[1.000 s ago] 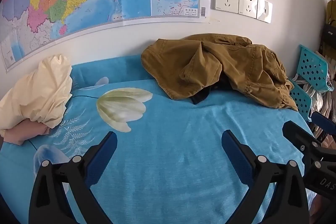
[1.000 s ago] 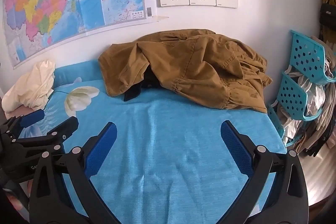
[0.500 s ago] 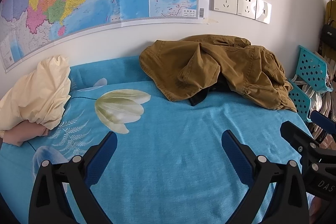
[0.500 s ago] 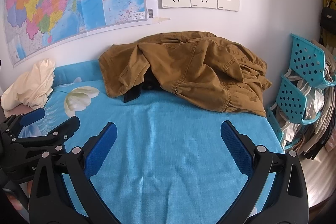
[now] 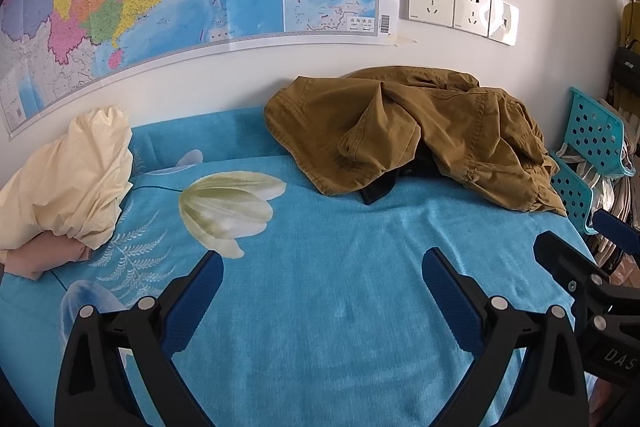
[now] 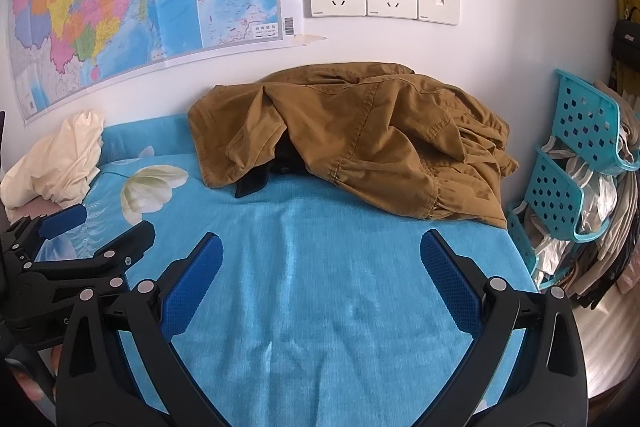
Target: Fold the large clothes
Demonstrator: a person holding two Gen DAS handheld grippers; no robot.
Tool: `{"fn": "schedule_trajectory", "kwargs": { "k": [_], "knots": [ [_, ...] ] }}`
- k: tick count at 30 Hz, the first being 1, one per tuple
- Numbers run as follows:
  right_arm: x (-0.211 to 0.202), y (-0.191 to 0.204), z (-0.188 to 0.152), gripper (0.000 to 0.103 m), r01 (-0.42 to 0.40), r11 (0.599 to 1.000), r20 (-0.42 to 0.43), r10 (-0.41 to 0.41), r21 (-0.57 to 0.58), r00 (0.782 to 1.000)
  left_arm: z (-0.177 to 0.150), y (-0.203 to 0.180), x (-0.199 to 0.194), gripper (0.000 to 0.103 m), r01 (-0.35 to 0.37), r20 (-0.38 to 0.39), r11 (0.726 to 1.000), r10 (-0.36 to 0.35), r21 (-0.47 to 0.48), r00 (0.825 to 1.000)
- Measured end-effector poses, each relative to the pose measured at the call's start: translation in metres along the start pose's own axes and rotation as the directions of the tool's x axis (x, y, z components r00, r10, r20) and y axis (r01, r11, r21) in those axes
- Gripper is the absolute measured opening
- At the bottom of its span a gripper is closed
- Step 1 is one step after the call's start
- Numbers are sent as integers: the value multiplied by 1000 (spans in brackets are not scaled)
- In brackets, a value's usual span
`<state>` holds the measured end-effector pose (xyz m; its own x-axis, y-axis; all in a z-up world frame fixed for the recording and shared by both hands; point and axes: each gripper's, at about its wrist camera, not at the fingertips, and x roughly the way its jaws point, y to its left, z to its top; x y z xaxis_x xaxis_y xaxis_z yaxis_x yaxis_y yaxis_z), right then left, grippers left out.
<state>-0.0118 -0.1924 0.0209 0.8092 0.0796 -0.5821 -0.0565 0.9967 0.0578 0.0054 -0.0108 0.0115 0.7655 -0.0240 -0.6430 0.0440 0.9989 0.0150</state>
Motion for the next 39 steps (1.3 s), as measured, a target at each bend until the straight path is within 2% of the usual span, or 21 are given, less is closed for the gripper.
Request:
{"fn": "schedule_trajectory", "kwargs": {
  "k": [27, 35, 39],
  "knots": [
    [16, 2, 10, 98, -13, 999, 6, 13, -30, 1000, 14, -1, 20, 97, -4, -17, 1000, 4, 3, 1000],
    [54, 11, 36, 98, -42, 993, -6, 41, -112, 999, 31, 21, 53, 97, -51, -46, 998, 50, -24, 998],
    [92, 24, 55, 98, -3, 974, -19, -2, -227, 1000, 41, 39, 73, 97, -89, -66, 996, 87, -26, 994]
  ]
}}
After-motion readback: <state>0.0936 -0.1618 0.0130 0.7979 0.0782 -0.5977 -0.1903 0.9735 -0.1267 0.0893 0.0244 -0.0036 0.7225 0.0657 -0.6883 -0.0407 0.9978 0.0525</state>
